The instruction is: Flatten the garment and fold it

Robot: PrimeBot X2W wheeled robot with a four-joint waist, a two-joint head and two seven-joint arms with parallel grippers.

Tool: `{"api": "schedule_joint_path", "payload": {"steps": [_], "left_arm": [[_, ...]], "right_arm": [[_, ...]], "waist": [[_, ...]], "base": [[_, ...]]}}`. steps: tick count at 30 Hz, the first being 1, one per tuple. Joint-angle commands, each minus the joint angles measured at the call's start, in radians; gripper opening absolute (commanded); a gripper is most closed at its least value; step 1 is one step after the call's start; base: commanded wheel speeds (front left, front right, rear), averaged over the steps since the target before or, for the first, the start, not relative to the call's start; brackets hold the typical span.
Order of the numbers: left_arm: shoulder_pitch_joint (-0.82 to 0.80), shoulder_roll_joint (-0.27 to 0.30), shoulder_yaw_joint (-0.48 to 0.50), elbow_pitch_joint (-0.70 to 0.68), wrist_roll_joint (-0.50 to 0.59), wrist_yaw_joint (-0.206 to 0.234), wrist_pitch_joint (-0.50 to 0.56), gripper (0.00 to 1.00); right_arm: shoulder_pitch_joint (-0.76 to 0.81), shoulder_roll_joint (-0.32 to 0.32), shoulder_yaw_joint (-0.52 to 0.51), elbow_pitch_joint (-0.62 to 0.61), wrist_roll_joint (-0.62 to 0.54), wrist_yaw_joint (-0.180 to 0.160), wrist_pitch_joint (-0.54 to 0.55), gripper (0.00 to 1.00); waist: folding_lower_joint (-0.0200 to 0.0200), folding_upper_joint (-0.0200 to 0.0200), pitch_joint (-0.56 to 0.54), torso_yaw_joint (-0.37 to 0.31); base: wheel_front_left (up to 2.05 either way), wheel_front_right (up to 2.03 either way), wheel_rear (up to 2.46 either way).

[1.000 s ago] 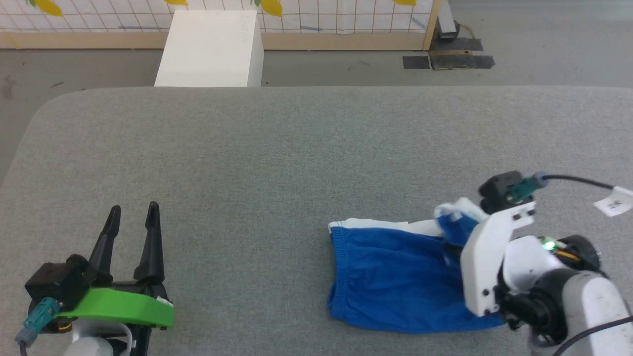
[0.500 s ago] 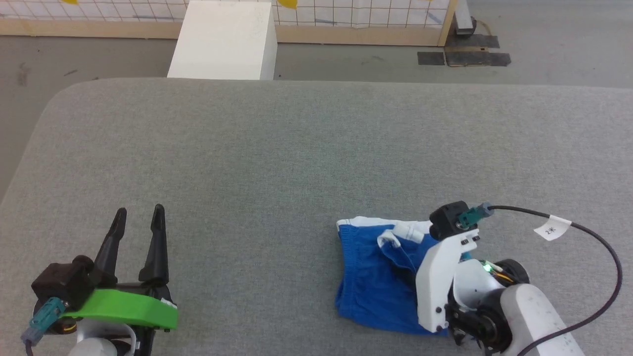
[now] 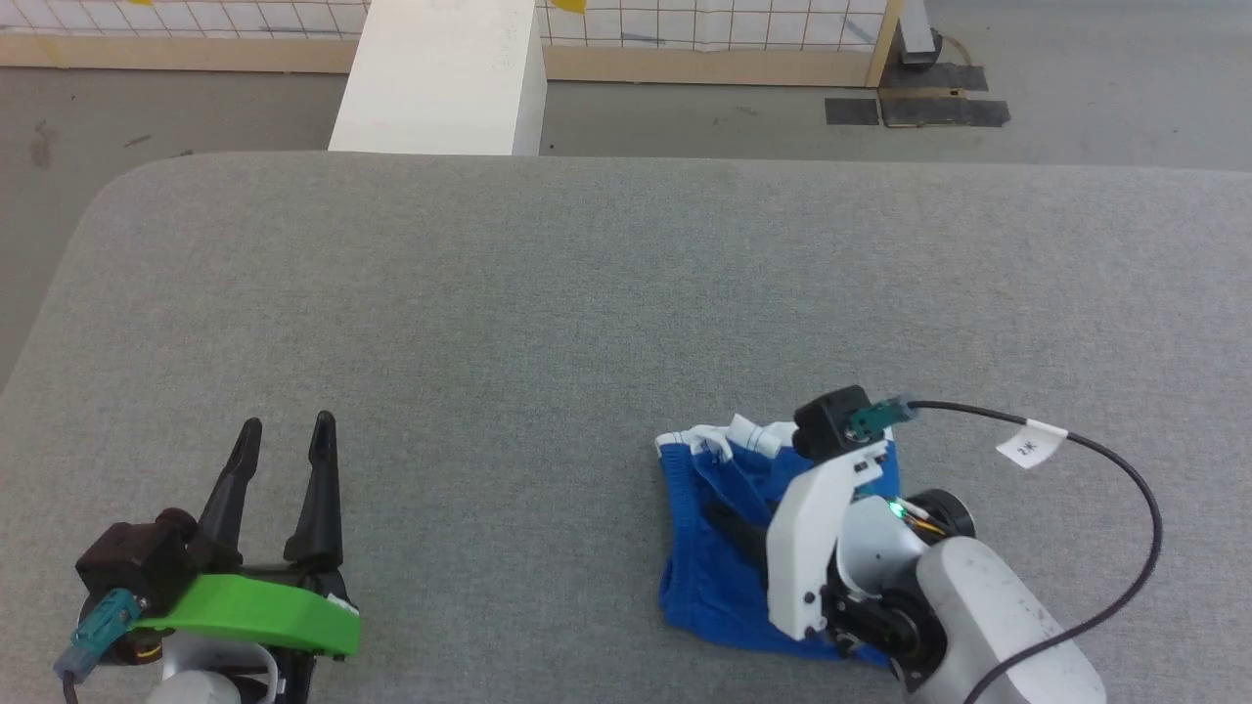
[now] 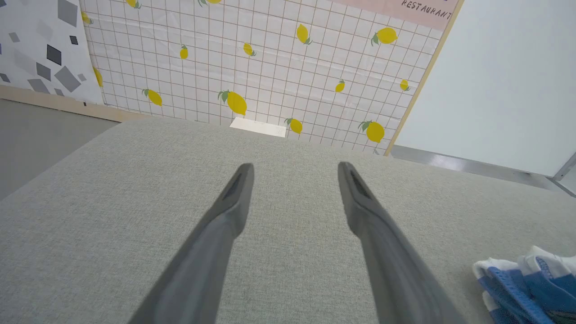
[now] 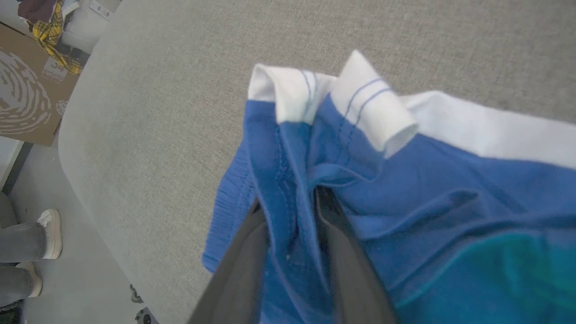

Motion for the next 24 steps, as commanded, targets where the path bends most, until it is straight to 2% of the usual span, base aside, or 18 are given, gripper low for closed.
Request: {"api": "schedule_joint_path", "payload": {"steps": [1,6,11,14,18,24], "left_arm": [[-0.008,-0.005,-0.002,0.003,-0.004,-0.005,-0.003,1.0],[-0.005,-0.004,-0.003,0.006,-0.005,-0.005,-0.004,1.0],[-0.002,-0.001,-0.004,0.007,-0.005,-0.002,-0.004,1.0],[0.001,0.0,-0.006,0.006,-0.005,-0.001,-0.004,1.0],[0.003,0.0,-0.012,0.002,-0.003,0.002,-0.004,1.0],[0.006,-0.003,-0.021,-0.001,-0.003,0.003,-0.004,1.0]], "right_arm": [[-0.027,0.002,0.014,0.004,0.005,-0.001,-0.012,1.0],[-0.061,0.002,0.062,-0.037,0.007,-0.001,-0.025,1.0],[-0.075,0.002,0.114,-0.145,0.001,-0.001,0.009,1.0],[-0.07,0.002,0.102,-0.22,-0.005,-0.001,0.019,1.0],[-0.039,0.002,-0.024,-0.307,-0.06,-0.001,0.012,1.0],[0.067,0.002,-0.244,-0.355,-0.15,-0.001,0.081,1.0]], "waist": [[0.0,0.0,-0.001,-0.002],[0.0,0.0,-0.005,-0.009],[0.0,0.0,-0.015,-0.019],[0.0,0.0,-0.022,-0.025],[0.0,0.0,-0.031,-0.03],[0.0,0.0,-0.038,-0.03]], "base": [[0.0,0.0,0.0],[0.0,0.0,0.0],[0.0,0.0,0.0],[0.0,0.0,0.0],[0.0,0.0,0.0],[0.0,0.0,0.0]]}}
